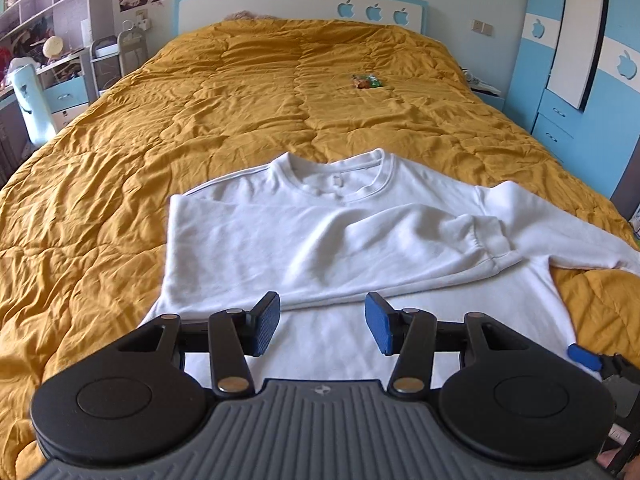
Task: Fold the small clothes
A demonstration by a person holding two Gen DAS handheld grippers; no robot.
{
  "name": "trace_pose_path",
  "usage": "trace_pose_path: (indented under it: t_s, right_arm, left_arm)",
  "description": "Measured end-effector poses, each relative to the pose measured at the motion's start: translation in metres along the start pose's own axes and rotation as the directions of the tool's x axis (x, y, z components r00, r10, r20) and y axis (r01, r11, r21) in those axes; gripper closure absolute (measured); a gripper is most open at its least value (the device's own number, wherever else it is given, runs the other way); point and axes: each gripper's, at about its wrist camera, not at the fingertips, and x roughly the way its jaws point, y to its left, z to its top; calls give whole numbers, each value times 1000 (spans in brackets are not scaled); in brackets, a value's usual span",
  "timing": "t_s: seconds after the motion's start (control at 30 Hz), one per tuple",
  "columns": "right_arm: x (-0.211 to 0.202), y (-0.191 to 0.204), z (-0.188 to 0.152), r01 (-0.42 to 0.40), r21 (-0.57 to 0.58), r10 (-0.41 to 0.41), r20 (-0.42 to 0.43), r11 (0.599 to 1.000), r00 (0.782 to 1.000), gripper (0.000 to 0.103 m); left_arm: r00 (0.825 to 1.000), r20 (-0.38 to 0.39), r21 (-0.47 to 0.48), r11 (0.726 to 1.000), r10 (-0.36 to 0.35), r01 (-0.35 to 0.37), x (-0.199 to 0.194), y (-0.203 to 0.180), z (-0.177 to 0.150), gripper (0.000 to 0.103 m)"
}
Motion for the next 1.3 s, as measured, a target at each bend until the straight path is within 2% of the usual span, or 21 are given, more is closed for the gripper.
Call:
trace_pose_path:
  t_s: [0.13,0.2,0.3,0.43,0.53,0.6,0.67,0.7,0.77,0.8,0.87,0.9,1.0,1.2,1.27,1.3]
  right_arm:
    - [-6,8,-2,44,-31,-44,7,999,999,21]
    - [-11,11,-3,60,-34,-59,29,998,998,21]
    - [-20,12,-6,78,-35,-76,58,996,995,21]
    - [-32,17,-11,117,-57,-112,91,991,990,21]
    - [-36,24,-12,133,-104,-122,101,986,987,21]
    - [-37,30,-14,143,-141,-129,107,980,986,21]
    - [-34,34,-16,160,-160,-144,107,974,984,21]
    - [-32,35,-18,165,-168,-149,102,972,983,21]
    - [-30,35,-20,166,-167,-151,98,972,984,21]
    - [-28,34,-20,161,-161,-147,95,974,985,21]
    - [-27,29,-21,142,-139,-130,87,980,988,21]
    - [-27,26,-21,131,-127,-121,83,983,989,21]
    - [-26,22,-21,106,-97,-98,77,990,992,21]
    - [-21,20,-21,88,-84,-82,69,993,994,20]
    - [-21,20,-21,85,-81,-79,69,993,994,20]
    - [-20,19,-21,84,-81,-78,68,993,995,20]
  left_arm:
    - [998,-50,-53,997,45,-48,-3,43,-20,45]
    - [999,-48,-117,993,-1,-5,-2,70,-33,45]
    - [998,-51,-224,975,-27,15,4,98,-55,45]
    - [998,-28,-281,959,-54,44,10,112,-78,45]
    - [998,-22,-281,959,-51,43,15,115,-86,45]
    - [1000,-20,-212,977,-15,11,17,112,-82,45]
    - [995,-12,-53,994,95,-95,21,98,-75,45]
    - [985,5,54,983,173,-173,25,89,-72,45]
    - [960,40,166,945,278,-281,36,78,-67,45]
    - [956,46,186,938,289,-292,44,77,-63,45]
    - [963,19,215,940,269,-266,62,78,-57,46]
    - [960,9,241,931,279,-273,72,77,-56,46]
    - [948,43,309,899,314,-311,93,72,-52,46]
    - [926,78,346,861,369,-372,129,66,-45,46]
    - [926,107,327,866,363,-377,132,69,-46,74]
    - [923,117,290,876,368,-386,131,74,-47,93]
